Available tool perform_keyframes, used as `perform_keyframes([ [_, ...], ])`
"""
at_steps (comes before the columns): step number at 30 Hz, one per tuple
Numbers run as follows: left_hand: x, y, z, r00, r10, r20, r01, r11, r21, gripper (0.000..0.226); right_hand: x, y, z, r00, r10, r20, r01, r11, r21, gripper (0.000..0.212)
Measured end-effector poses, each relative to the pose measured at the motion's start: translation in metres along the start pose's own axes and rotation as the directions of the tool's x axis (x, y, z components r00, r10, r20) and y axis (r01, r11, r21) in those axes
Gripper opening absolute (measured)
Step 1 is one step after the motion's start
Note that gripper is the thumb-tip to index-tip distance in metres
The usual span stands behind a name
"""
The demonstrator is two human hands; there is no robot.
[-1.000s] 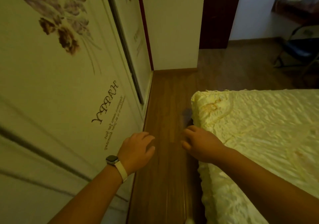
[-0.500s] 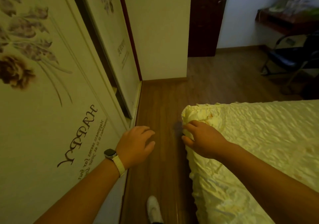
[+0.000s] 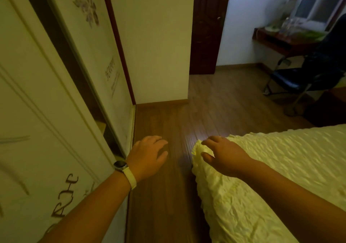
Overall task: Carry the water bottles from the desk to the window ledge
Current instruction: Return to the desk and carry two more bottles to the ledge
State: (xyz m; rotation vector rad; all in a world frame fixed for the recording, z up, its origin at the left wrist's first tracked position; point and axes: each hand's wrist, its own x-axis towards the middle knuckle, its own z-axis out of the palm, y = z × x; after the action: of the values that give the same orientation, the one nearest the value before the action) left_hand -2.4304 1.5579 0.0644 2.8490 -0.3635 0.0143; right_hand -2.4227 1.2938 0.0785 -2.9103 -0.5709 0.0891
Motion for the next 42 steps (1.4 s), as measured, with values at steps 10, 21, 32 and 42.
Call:
perform_keyframes([
  [10,0.117,-0.067,-0.022,0.999,0.026,-0.03,-0.027,0.999,-0.034,0.042,0.13,0.008,-0.014,0.999,0.031,-0.02,-0.03,0.999,0.04,0.053],
  [21,0.287,-0.116,-0.013,1.0,0.016,-0.01,-0.016,1.0,0.003,0.042,0.299,0.082,0.005,1.0,0.022,-0.008,-0.021,0.993,0.113,0.053],
  [32,0.503,-0.109,-0.026,0.997,0.078,-0.003,-0.078,0.997,0.012,0.044,0.461,0.191,-0.04,0.999,0.048,-0.018,-0.046,0.991,0.122,0.053],
  [42,0.649,-0.153,-0.01,0.988,0.148,0.033,-0.147,0.989,-0.02,0.043,0.581,0.244,-0.039,0.987,0.152,0.047,-0.157,0.98,0.122,0.054],
])
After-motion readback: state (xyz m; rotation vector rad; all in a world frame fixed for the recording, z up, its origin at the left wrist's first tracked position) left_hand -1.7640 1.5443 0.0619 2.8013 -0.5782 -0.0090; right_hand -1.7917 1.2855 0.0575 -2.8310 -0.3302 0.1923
